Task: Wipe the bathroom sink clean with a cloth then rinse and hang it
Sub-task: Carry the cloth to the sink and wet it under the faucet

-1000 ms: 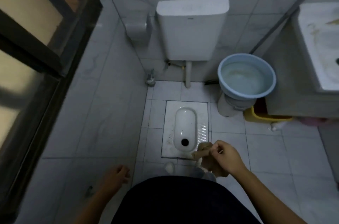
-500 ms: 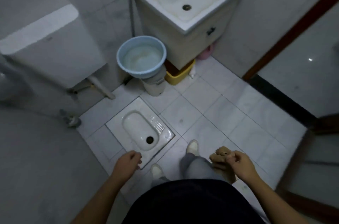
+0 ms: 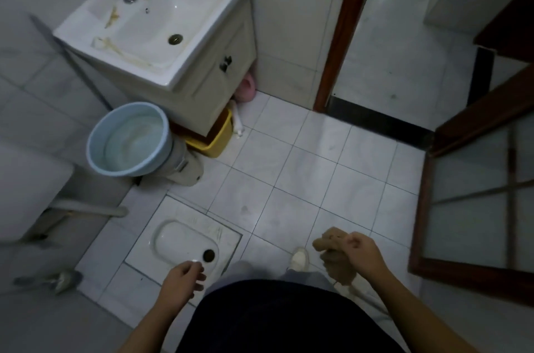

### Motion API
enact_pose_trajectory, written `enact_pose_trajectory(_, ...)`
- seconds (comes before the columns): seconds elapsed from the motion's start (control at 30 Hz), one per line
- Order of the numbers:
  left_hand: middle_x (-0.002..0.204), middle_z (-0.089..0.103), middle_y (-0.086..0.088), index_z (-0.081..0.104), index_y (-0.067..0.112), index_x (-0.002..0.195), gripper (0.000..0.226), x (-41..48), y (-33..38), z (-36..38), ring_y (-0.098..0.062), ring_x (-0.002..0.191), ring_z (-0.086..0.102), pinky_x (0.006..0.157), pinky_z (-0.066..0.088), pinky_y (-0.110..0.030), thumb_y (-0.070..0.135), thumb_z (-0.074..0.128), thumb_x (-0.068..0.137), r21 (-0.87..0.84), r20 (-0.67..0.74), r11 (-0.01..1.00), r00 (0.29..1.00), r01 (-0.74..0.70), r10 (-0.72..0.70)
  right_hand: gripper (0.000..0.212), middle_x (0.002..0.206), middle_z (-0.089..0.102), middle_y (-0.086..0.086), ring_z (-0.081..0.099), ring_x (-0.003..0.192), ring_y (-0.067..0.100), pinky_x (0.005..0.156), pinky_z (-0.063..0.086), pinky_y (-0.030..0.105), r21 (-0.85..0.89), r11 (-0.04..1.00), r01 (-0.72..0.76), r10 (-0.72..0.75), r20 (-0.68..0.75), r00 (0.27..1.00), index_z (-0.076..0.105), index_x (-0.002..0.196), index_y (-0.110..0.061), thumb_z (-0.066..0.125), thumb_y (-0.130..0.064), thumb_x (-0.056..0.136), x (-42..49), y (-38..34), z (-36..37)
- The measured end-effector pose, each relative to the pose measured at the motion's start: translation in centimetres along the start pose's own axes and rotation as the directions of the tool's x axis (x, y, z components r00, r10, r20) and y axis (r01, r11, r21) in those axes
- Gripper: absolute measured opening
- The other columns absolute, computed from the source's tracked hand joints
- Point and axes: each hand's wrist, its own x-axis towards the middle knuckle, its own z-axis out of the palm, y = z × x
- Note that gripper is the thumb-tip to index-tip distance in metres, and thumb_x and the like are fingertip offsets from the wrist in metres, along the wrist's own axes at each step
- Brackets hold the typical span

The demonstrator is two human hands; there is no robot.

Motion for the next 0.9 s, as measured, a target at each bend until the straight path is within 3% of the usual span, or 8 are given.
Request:
enact_pose_trajectory(0.17, 0.089, 0.075, -0.019, 0.070, 0.000, 0.094, 0.030, 2.2, 4.9, 1.3, -0.029, 0.070, 0.068, 0.063, 0.047, -0.031, 0.022, 0.052, 0.103, 0.069, 0.011, 0.998, 1.000, 0.011, -0.012, 0.016, 0.084, 0.068, 0.010, 0.063, 0.080, 0.023, 0.066, 0.047, 0.030, -0.023, 0.992, 0.127, -0.128, -0.010, 0.992, 0.068, 0.086, -0.008, 0.065, -0.023, 0.092, 3.7, -5.2, -2.3)
enact_pose_trajectory(0.3, 0.088, 0.075, -0.020, 0.069, -0.004, 0.093, 0.031, 5.4, 9.5, 2.6, -0.028, 0.069, 0.067, 0.063, 0.047, -0.032, 0.020, 0.052, 0.101, 0.121, 0.052, 0.993, 0.999, 0.005, -0.012, 0.008, 0.083, 0.069, 0.005, 0.064, 0.079, 0.021, 0.065, 0.048, 0.029, -0.044, 0.990, 0.135, -0.137, -0.041, 0.990, 0.068, 0.084, -0.015, 0.067, -0.020, 0.090, 6.8, -7.8, -4.3)
enact_pose_trajectory(0.47, 0.082, 0.071, -0.022, 0.067, -0.010, 0.091, 0.029, 10.2, 17.3, 4.0, -0.027, 0.060, 0.059, 0.049, 0.045, -0.024, 0.012, 0.051, 0.100, 0.174, 0.115, 0.984, 0.993, -0.046, 0.026, 0.009, 0.078, 0.069, 0.009, 0.062, 0.074, 0.021, 0.065, 0.046, 0.029, -0.057, 0.998, 0.015, -0.021, -0.110, 0.994, 0.067, 0.078, -0.013, 0.069, -0.014, 0.087, 10.0, -8.6, -7.6)
enact_pose_trajectory(0.57, 0.077, 0.071, -0.018, 0.067, -0.003, 0.085, 0.028, 13.8, 22.4, 4.8, -0.029, 0.060, 0.061, 0.057, 0.045, -0.029, 0.015, 0.053, 0.100, 0.218, 0.175, 0.973, 0.984, -0.074, 0.035, 0.008, 0.077, 0.068, 0.007, 0.062, 0.075, 0.022, 0.067, 0.045, 0.029, -0.005, 0.996, -0.085, 0.082, -0.201, 0.976, 0.068, 0.078, -0.007, 0.069, -0.010, 0.086, 11.3, -8.5, -9.5)
enact_pose_trajectory(0.67, 0.076, 0.070, -0.017, 0.066, 0.001, 0.082, 0.026, 16.7, 28.3, 5.2, -0.027, 0.060, 0.061, 0.052, 0.043, -0.027, 0.015, 0.054, 0.100, 0.279, 0.218, 0.950, 0.973, -0.141, 0.081, 0.010, 0.073, 0.065, 0.005, 0.058, 0.072, 0.019, 0.067, 0.043, 0.029, 0.044, 0.989, -0.143, 0.150, -0.261, 0.954, 0.068, 0.078, 0.002, 0.070, -0.005, 0.085, 12.6, -8.9, -11.3)
enact_pose_trajectory(0.77, 0.080, 0.070, -0.017, 0.066, 0.004, 0.082, 0.026, 18.4, 34.5, 5.6, -0.025, 0.063, 0.062, 0.052, 0.044, -0.028, 0.017, 0.053, 0.101, 0.270, 0.252, 0.935, 0.954, -0.229, 0.161, 0.014, 0.073, 0.066, 0.015, 0.059, 0.071, 0.024, 0.070, 0.045, 0.036, 0.052, 0.983, -0.178, 0.186, -0.278, 0.943, 0.066, 0.076, 0.007, 0.071, -0.003, 0.085, 14.9, -9.7, -13.0)
enact_pose_trajectory(0.9, 0.083, 0.071, -0.013, 0.066, 0.004, 0.086, 0.026, 19.7, 40.2, 6.1, -0.024, 0.069, 0.064, 0.057, 0.045, -0.028, 0.018, 0.052, 0.102, 0.234, 0.252, 0.927, 0.939, -0.292, 0.232, 0.015, 0.073, 0.068, 0.012, 0.063, 0.070, 0.027, 0.070, 0.053, 0.043, 0.025, 0.983, -0.180, 0.180, -0.240, 0.954, 0.068, 0.075, -0.001, 0.072, -0.011, 0.085, 19.5, -12.8, -14.8)
